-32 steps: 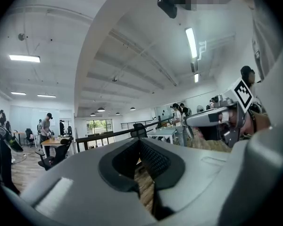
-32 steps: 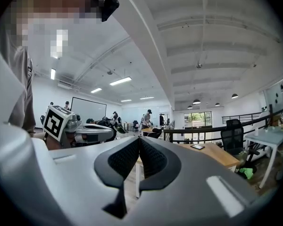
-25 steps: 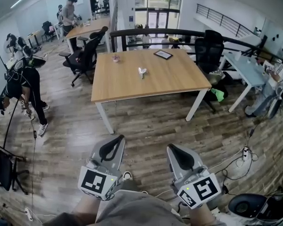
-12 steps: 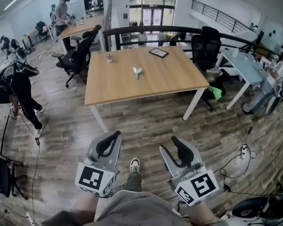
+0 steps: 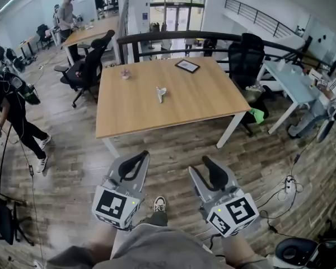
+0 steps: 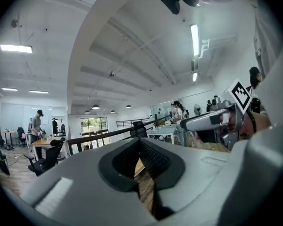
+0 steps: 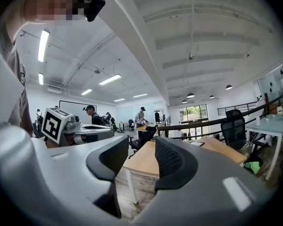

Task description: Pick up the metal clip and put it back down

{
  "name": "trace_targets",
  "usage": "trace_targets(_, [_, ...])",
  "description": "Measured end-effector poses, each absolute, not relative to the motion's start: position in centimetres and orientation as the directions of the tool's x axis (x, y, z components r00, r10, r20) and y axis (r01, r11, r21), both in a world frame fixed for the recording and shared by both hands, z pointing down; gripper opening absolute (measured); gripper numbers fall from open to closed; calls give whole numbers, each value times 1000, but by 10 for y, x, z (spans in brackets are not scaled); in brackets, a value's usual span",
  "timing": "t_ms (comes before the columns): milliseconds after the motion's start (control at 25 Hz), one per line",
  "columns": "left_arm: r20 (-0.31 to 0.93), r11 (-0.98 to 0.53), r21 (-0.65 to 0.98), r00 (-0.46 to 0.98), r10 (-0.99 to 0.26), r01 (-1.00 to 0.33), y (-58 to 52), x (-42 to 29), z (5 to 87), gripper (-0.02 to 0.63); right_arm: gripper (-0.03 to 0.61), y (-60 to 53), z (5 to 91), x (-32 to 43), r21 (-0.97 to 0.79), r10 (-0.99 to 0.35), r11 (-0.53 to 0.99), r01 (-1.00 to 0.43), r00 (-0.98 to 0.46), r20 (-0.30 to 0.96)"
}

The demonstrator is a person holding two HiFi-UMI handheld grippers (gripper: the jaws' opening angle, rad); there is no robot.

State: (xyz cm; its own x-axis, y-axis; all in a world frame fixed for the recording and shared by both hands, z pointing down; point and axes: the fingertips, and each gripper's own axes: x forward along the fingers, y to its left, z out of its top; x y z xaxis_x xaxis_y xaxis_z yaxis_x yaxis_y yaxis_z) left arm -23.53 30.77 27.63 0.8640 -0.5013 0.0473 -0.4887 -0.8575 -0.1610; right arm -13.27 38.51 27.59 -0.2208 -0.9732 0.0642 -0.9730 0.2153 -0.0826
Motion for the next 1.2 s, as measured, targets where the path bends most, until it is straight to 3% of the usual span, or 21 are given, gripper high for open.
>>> trace_targets(560, [161, -887, -82, 873, -461, -453, 140, -203, 325, 0, 160, 211, 343, -90, -254, -949, 146, -956, -208, 239])
trace_targets(1200, [271, -863, 64, 841, -468, -501, 37, -160, 398, 1, 160, 106, 428, -38, -374, -888, 119, -920, -267, 375])
